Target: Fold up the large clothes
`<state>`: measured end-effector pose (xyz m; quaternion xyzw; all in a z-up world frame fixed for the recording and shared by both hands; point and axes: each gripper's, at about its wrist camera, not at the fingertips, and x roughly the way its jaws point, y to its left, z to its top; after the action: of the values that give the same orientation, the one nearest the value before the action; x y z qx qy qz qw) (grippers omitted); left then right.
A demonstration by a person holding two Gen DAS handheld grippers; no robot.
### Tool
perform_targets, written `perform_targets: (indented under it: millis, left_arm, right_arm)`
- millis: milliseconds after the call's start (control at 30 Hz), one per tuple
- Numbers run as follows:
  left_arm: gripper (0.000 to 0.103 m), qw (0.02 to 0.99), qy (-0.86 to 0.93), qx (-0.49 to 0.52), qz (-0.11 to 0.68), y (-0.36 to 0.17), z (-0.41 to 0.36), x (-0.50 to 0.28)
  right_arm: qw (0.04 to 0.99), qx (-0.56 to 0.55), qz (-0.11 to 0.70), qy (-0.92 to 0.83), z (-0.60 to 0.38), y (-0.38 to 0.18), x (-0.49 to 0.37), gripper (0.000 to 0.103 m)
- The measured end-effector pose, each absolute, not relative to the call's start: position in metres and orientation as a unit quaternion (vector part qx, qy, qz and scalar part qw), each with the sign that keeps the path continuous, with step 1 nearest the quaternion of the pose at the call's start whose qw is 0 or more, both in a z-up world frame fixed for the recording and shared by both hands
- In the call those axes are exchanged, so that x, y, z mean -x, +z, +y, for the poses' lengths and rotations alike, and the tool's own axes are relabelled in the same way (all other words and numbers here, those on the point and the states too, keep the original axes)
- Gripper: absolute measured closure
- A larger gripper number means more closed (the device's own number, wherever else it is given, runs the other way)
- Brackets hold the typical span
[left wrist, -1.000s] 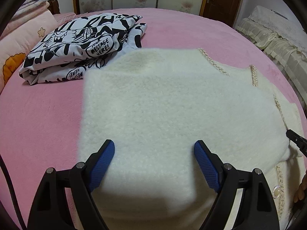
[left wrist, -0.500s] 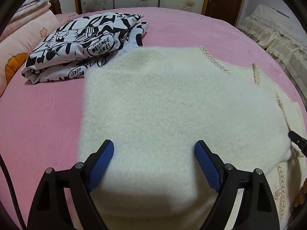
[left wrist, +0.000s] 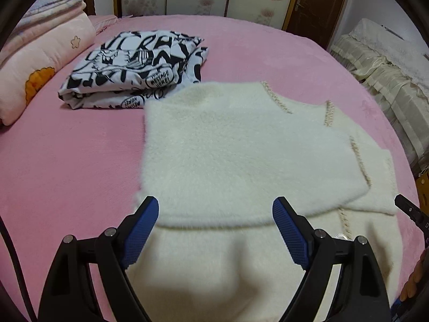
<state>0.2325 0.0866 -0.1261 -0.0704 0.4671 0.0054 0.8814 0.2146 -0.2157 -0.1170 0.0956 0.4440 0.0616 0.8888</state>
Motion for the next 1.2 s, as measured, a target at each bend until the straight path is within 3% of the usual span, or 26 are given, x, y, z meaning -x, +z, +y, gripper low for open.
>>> perform_targets:
  millis: [233,300,400,867,1200]
  left_arm:
    - [0.017,0.897,-0.003,0.069,0.436,-0.071,0.083,-0.165]
    - [0.017,0.901,-0.007,0.077,0.426,-0.056,0.082,-0.141]
    - [0.017,0.907,-0.009,0.085,0.413,-0.041,0.081,-0.115]
    - [0.017,0.906,-0.009,0.068,0.418,-0.048,0.087,0.016]
    - [0.017,0.88,-0.017,0.083,0.468,-0.122,0.121,0.037]
  right_arm:
    - [0.906,-0.079,0.408,0.079,-0.216,-0.069,-0.15,0.091]
    - [0.911,-0.074,0.397,0.08,-0.215,-0.059,-0.133,0.074]
    - [0.922,-0.067,0.373,0.082,-0.213,-0.043,-0.101,0.061]
    - [0.924,-0.03,0.369,0.093,-0.226,-0.046,0.0,0.061]
    - [0.902,-0.03,0.421,0.085,-0.262,-0.096,0.029,0.059]
